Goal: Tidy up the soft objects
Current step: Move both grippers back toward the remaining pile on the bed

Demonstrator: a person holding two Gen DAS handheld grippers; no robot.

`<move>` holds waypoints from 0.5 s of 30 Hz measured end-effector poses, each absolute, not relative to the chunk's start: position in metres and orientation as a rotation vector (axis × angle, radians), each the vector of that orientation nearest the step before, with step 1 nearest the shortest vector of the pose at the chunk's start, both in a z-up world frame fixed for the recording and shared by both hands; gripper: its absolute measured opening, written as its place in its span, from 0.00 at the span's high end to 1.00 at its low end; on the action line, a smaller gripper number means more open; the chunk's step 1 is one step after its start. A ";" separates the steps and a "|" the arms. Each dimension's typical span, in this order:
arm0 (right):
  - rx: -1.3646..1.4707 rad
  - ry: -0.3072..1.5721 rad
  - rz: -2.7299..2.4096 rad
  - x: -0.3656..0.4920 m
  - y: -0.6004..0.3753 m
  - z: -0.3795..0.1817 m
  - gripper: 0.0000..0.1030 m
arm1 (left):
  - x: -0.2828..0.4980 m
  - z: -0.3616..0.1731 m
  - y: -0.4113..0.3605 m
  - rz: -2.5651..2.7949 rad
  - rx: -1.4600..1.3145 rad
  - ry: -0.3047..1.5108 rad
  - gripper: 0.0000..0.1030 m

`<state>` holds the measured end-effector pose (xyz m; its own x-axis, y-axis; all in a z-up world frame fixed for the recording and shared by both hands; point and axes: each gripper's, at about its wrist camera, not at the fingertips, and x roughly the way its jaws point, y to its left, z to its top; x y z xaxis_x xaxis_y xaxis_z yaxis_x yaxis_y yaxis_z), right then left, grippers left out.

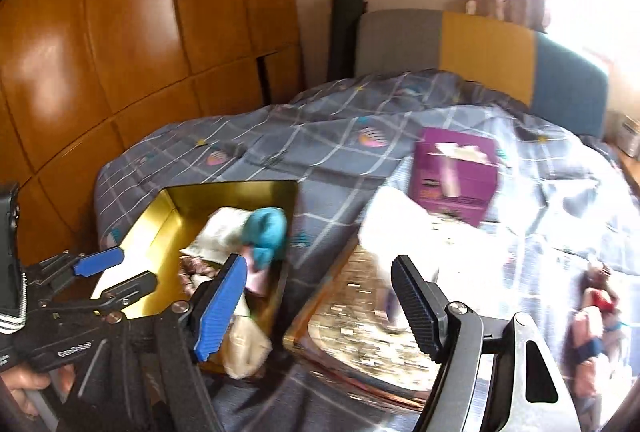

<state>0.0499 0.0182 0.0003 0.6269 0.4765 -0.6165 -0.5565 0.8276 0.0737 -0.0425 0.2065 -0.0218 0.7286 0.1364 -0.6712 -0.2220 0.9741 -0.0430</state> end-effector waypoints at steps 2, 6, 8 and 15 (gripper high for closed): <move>-0.118 0.662 0.555 0.052 0.001 0.003 0.26 | -0.042 -0.019 0.198 0.178 -0.107 0.725 0.37; -0.090 0.665 0.475 0.059 -0.037 0.003 0.26 | -0.039 -0.014 0.181 0.126 -0.077 0.719 0.37; -0.086 0.668 0.433 0.062 -0.055 0.002 0.26 | -0.039 -0.011 0.172 0.101 -0.058 0.714 0.37; -0.054 0.686 0.272 0.073 -0.127 -0.001 0.26 | -0.031 -0.001 0.141 0.009 -0.012 0.699 0.37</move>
